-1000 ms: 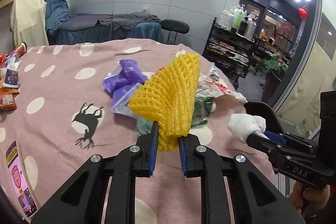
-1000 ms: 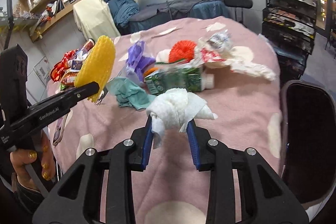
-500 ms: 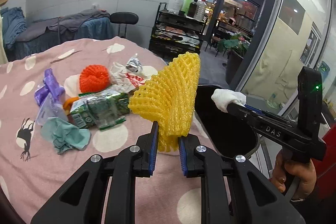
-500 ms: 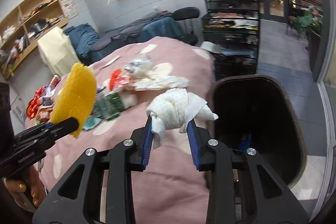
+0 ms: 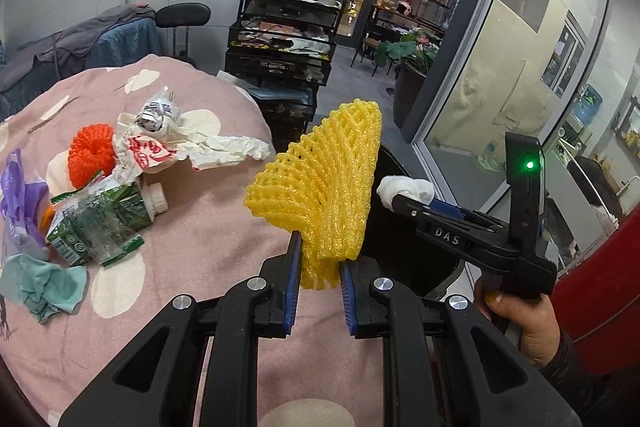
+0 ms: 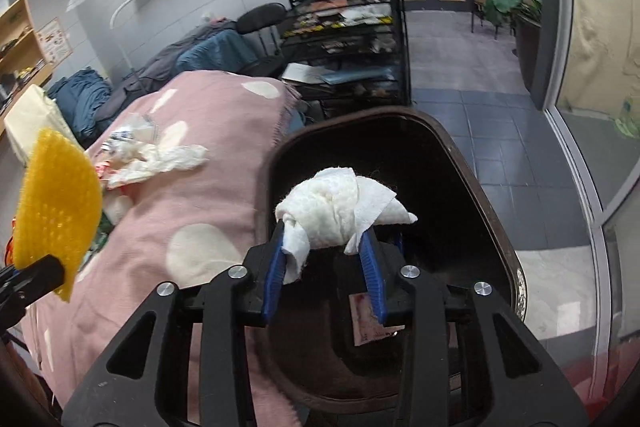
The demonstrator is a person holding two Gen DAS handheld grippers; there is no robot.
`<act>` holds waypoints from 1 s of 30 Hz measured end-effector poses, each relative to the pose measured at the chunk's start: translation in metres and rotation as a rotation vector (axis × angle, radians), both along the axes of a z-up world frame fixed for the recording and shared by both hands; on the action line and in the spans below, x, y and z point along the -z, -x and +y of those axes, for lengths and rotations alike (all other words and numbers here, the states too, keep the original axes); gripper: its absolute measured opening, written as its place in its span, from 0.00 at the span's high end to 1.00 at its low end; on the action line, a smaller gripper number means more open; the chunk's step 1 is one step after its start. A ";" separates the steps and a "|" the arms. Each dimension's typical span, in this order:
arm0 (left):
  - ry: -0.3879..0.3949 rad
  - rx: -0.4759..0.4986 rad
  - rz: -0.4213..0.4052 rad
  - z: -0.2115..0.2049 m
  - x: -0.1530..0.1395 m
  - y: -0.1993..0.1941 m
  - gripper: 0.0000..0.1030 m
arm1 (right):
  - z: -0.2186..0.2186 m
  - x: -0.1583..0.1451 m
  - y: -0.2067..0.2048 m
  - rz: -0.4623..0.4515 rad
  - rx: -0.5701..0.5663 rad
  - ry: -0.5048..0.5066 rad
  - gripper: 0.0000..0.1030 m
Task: Collect trash
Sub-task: 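Carry both items to the bin, right tool dropping tissue while left drops yellow net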
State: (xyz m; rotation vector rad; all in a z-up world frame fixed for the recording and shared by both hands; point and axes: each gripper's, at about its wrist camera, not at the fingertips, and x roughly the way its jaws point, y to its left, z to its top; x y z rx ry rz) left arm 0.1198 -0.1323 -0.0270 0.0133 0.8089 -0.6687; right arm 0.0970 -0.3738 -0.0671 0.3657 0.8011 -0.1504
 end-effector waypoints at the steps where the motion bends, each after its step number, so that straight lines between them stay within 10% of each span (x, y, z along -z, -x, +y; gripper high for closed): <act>1: -0.005 0.006 0.000 -0.004 0.001 0.001 0.82 | -0.001 0.002 0.000 0.002 0.005 -0.001 0.42; 12: -0.036 0.092 0.029 -0.053 0.009 0.001 0.82 | -0.026 -0.002 0.011 -0.026 0.121 0.048 0.24; 30: -0.146 0.172 0.102 -0.134 0.040 -0.015 0.82 | -0.079 -0.039 0.034 -0.113 0.288 0.103 0.21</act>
